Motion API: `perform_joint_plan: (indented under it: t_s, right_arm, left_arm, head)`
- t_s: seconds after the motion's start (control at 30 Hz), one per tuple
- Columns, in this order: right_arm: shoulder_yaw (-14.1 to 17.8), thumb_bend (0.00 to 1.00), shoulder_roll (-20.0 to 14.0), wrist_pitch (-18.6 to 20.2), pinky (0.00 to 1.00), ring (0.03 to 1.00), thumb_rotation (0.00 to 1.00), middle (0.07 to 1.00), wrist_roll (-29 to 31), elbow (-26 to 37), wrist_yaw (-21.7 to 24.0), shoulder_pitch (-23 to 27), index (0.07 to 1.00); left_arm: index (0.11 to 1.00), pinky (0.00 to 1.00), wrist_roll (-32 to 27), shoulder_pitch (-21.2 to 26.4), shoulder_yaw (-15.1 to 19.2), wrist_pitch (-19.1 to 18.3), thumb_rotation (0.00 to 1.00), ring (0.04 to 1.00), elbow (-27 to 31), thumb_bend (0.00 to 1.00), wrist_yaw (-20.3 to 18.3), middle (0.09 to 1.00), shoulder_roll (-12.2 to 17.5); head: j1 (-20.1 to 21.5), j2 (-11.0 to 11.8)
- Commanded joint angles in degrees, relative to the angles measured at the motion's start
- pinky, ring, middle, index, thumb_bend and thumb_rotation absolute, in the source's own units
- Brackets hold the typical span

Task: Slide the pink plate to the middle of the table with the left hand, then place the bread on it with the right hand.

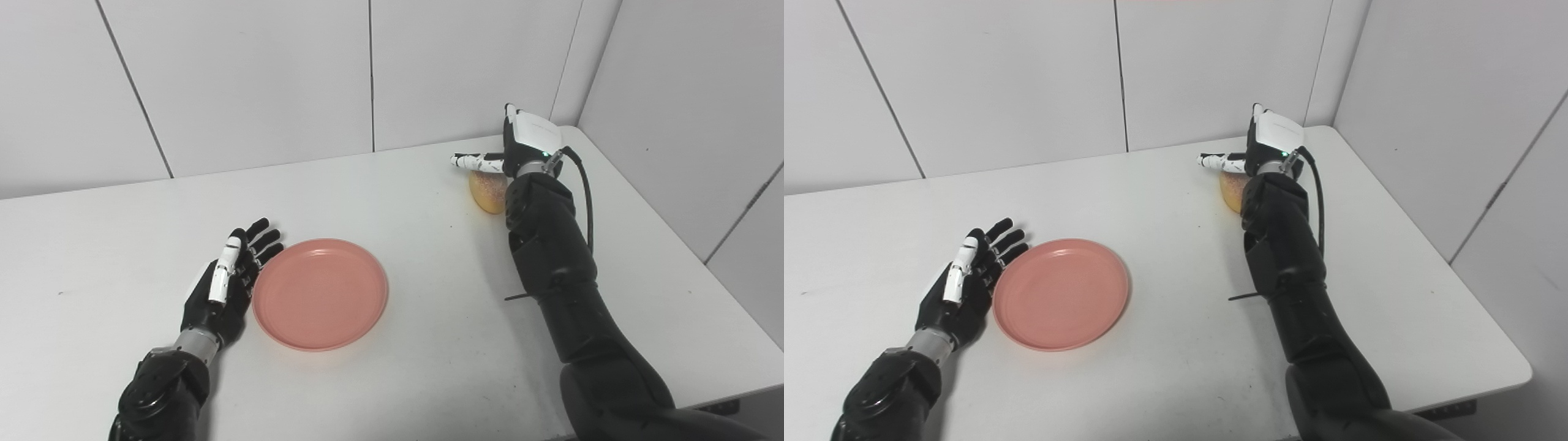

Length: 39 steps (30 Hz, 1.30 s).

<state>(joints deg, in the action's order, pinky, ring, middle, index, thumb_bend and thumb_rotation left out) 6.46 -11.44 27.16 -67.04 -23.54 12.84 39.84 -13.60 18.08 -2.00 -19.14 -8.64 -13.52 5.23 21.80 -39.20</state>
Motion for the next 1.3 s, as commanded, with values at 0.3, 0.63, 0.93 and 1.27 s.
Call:
perform_joint_plan:
  t_s: [0.3,0.63,0.93,1.27]
  right_arm:
    - [1.64,0.96,0.98,-0.24,0.92,0.970,0.70,0.995,-2.89,-1.64,-0.33,3.74,0.981]
    - [2.97,1.00,2.36,-0.24,0.81,0.882,0.70,0.924,-2.89,-5.75,-0.69,4.59,0.908]
    - [2.22,0.99,1.09,-0.25,0.70,0.814,0.67,0.850,0.60,-10.95,-2.75,5.39,0.829]
    - [1.63,0.96,0.54,-0.24,0.66,0.796,0.64,0.828,1.48,-14.51,-3.56,6.62,0.817]
  left_arm:
    - [0.875,0.89,1.14,-0.81,-0.90,-2.26,1.00,0.889,-0.36,0.31,0.26,0.887,-0.01]
    - [0.875,0.89,1.88,-0.79,-1.55,-1.01,1.00,0.889,-0.95,0.31,-0.28,0.890,0.63]
    - [0.868,0.87,2.51,-1.09,-1.73,-0.99,1.00,0.880,-0.60,0.32,0.38,0.884,0.51]
    - [0.864,0.87,2.73,-1.32,-1.83,-1.00,1.00,0.878,-0.04,0.31,0.41,0.882,0.66]
  head:
    - [-0.53,-0.11]
    - [-1.18,0.10]
    - [-1.53,-0.13]
    - [-1.67,-0.55]
